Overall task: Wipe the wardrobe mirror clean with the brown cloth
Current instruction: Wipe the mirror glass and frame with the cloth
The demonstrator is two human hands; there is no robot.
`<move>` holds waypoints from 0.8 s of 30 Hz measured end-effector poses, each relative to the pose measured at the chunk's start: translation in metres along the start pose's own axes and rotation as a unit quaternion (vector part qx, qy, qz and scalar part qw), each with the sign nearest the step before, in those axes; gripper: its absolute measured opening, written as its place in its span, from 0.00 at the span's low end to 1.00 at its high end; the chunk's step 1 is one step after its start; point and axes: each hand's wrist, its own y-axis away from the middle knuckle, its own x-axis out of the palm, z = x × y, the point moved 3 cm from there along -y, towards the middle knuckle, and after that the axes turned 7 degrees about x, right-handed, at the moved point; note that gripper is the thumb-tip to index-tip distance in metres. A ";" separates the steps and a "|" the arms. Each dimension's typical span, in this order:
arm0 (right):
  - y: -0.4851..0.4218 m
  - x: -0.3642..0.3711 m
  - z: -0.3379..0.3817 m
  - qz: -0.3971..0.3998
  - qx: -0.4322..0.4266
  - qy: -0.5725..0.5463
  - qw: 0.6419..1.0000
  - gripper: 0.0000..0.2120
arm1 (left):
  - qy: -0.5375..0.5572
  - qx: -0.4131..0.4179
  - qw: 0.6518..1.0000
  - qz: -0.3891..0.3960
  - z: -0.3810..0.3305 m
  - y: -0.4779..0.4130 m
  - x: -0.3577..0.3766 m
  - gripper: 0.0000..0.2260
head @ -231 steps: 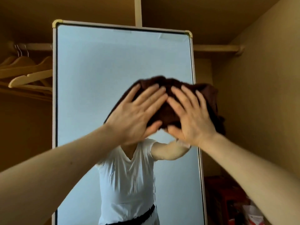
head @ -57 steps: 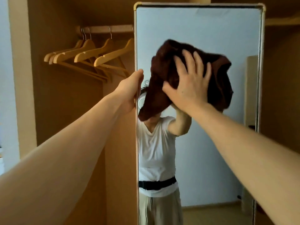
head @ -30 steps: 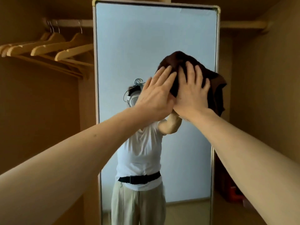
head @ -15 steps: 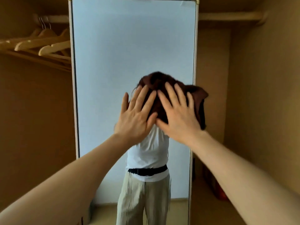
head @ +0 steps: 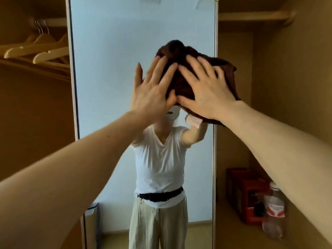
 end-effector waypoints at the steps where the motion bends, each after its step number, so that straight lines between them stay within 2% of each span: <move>1: -0.001 0.001 0.002 -0.004 0.006 -0.004 1.000 0.36 | -0.003 0.001 1.000 0.000 0.001 0.000 0.001 0.28; 6: 0.077 0.035 0.031 -0.018 0.023 -0.040 0.999 0.37 | -0.008 0.052 0.998 -0.029 -0.023 0.070 0.018 0.26; 11: 0.168 0.065 0.051 0.049 -0.020 -0.046 0.998 0.37 | -0.022 0.118 0.992 0.032 -0.052 0.155 0.031 0.26; 15: 0.139 0.051 0.029 0.063 -0.067 -0.021 0.996 0.38 | -0.048 0.139 0.988 0.041 -0.044 0.128 0.023 0.25; 20: 0.053 0.021 0.006 0.029 -0.037 0.002 0.999 0.39 | -0.078 0.090 0.993 0.023 -0.015 0.048 0.009 0.27; 24: 0.054 0.025 0.017 0.008 0.007 -0.014 1.000 0.38 | -0.068 0.070 0.995 0.014 -0.012 0.046 0.014 0.29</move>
